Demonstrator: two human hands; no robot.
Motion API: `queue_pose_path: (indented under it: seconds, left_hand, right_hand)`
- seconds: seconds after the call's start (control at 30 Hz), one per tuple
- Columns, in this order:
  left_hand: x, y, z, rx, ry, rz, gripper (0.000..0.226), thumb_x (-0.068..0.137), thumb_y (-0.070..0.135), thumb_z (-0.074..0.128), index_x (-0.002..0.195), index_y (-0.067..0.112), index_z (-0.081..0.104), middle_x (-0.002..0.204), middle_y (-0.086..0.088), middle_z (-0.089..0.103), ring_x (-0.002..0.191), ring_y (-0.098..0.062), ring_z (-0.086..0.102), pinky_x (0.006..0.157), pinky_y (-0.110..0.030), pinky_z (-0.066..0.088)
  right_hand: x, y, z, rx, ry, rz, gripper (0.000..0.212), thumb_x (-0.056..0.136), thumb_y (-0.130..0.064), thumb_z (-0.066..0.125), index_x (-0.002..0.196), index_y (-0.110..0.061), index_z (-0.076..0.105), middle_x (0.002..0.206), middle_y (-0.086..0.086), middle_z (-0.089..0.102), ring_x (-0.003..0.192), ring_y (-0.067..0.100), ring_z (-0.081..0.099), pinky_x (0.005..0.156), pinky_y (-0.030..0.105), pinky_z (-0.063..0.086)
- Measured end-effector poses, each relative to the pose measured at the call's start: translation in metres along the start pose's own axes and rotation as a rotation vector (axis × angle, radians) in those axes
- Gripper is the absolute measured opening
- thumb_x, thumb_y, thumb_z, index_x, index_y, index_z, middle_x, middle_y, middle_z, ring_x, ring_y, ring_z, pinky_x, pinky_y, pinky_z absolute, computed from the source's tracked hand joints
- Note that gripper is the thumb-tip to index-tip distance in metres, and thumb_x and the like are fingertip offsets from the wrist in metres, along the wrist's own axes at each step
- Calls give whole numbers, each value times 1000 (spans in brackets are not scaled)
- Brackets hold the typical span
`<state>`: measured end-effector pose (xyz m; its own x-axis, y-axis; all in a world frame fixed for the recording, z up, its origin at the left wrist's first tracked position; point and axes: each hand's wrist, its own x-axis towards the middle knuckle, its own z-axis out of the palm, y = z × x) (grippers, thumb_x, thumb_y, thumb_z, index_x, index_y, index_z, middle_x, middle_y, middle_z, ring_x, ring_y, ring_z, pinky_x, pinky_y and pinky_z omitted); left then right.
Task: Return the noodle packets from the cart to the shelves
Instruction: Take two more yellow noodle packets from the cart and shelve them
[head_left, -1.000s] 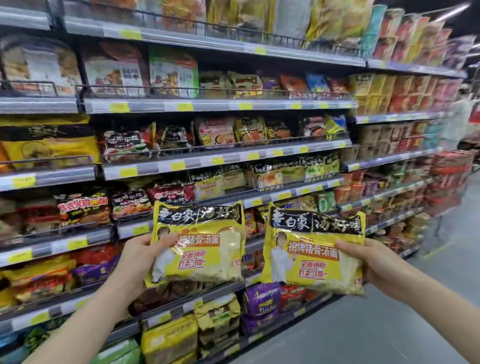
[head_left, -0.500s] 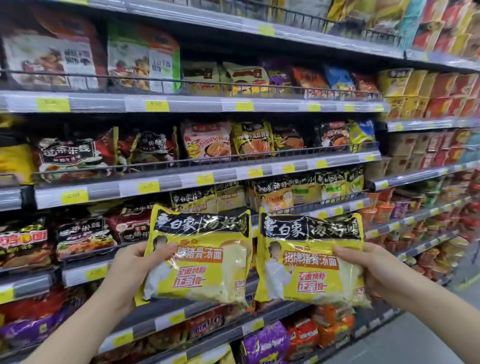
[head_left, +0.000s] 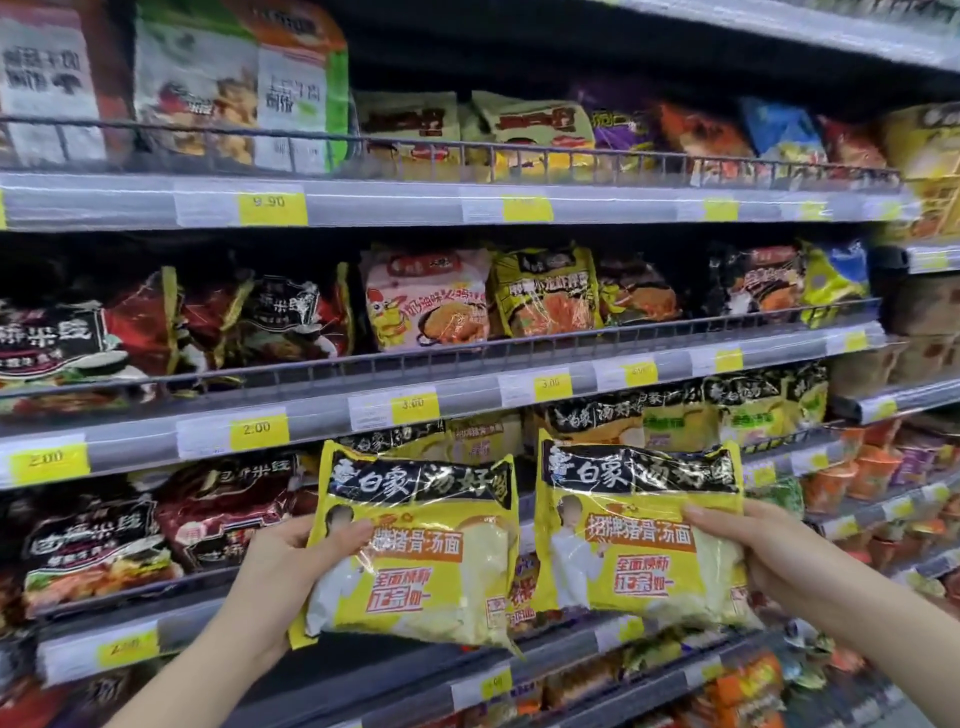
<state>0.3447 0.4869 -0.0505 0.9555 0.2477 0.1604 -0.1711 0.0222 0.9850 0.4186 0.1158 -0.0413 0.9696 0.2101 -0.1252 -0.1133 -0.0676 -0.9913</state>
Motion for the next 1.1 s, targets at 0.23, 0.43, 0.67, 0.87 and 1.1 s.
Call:
queue_pose_path:
  seconds: [0.23,0.43,0.67,0.87,1.1]
  left_hand:
    - [34,-32,-5,93,60,22,27,68,18,79,71,-6,67,70,-17,72,63,-30,69,60,-35,56]
    - [61,-70,-7,152,185,130,26,70,26,78,55,7,67,57,-13,65,53,-18,60,50,-22,43]
    - [82,-103,-5,99,298,165,46,46,46,82,68,6,71,86,-36,66,76,-58,60,69,-65,48]
    - [90,-109,-13,103,259,143,76,44,49,84,79,-13,59,84,-41,60,69,-43,60,65,-51,46]
    - [89,-102,-3,45,228,108,26,53,22,76,64,0,70,77,-23,72,62,-37,70,61,-49,57]
  right_hand:
    - [54,16,5,-44,-49,12,65,64,-39,78,112,2,61,97,13,74,84,28,70,85,37,47]
    - [105,52,12,-41,-54,-78,44,76,-28,72,104,5,65,86,13,76,79,24,73,81,40,55]
    - [158,65,23,-1,-85,-221,40,63,-34,81,84,-3,67,75,7,75,63,16,72,52,22,56]
    - [202,39,41,-136,141,-377,33,80,-33,72,81,-1,65,69,16,71,54,24,61,45,29,45]
    - [240,25,89,-516,224,-448,19,90,-21,62,78,-5,60,49,-1,57,36,7,51,40,19,40]
